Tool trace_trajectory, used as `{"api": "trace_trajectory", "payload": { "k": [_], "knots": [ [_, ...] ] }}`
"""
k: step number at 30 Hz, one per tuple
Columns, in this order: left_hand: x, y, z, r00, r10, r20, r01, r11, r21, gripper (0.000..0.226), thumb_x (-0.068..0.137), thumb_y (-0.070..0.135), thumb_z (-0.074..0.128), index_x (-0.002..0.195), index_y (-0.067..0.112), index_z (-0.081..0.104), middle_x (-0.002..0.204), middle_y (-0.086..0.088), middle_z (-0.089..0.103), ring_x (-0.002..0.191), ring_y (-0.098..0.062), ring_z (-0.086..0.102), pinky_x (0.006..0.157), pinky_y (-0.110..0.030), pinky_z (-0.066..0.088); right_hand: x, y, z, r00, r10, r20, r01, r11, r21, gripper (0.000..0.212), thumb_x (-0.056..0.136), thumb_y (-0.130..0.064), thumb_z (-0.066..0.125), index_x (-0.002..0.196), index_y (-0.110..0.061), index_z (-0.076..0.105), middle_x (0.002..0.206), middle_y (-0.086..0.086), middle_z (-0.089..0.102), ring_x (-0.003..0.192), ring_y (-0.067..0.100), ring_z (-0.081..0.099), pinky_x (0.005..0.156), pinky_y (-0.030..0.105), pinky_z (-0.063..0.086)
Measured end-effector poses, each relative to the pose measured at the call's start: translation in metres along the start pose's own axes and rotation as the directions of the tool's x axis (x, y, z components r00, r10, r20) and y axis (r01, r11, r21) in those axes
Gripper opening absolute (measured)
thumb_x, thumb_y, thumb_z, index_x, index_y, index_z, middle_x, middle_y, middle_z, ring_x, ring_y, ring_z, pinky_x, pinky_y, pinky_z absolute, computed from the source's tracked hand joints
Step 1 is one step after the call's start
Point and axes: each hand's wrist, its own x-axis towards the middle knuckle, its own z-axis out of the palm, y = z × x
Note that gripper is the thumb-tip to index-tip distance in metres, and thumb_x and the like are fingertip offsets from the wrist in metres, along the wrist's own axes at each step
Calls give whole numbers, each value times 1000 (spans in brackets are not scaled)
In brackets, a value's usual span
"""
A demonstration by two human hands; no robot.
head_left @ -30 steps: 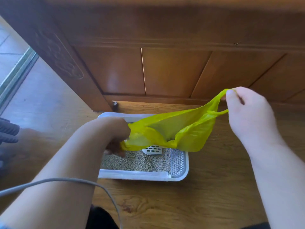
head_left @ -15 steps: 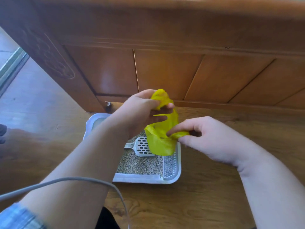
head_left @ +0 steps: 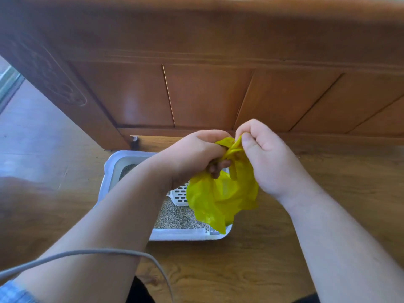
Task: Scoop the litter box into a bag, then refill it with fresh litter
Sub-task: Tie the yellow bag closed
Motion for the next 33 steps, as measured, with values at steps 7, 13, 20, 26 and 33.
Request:
{"api": "trace_trajectory", "payload": {
  "k": [7,13,20,26,33],
  "knots": [
    [-2,-8,7,970,58,-237,61,882,467,20,88,9,45,93,28,51,58,6,63,56,-17,57,68,-39,55,8,10,12,988,147,-38,-151,982,-111,18,99,-24,49,88,-21,62,65,-4,56,59,12,53,55,27,36],
    [-11,-5,5,955,263,-140,-117,763,635,42,83,3,47,103,37,62,71,-1,67,52,-12,51,51,-25,45,13,13,11,937,349,12,-350,937,18,10,88,-29,69,87,-19,68,72,-2,68,69,21,64,64,37,53],
    [-7,-8,6,951,255,-177,-46,680,732,43,85,3,48,101,33,75,45,15,49,43,-1,44,42,-14,29,17,23,18,874,479,82,-483,874,49,9,89,-27,65,96,-24,61,88,9,71,67,22,65,79,51,56],
    [2,-18,4,960,171,-223,75,610,789,36,91,8,43,98,32,69,62,11,51,52,-3,44,46,-12,34,20,20,18,926,377,3,-377,925,46,14,97,-15,52,102,-23,62,90,-1,61,56,-3,60,58,24,52],
    [11,-23,-2,952,-177,-249,301,690,659,33,87,0,44,73,22,64,66,4,50,57,-15,44,39,-16,31,14,7,18,963,107,247,-98,994,-50,49,77,7,60,112,-27,63,107,-3,52,92,5,53,66,7,40]
  ]
}}
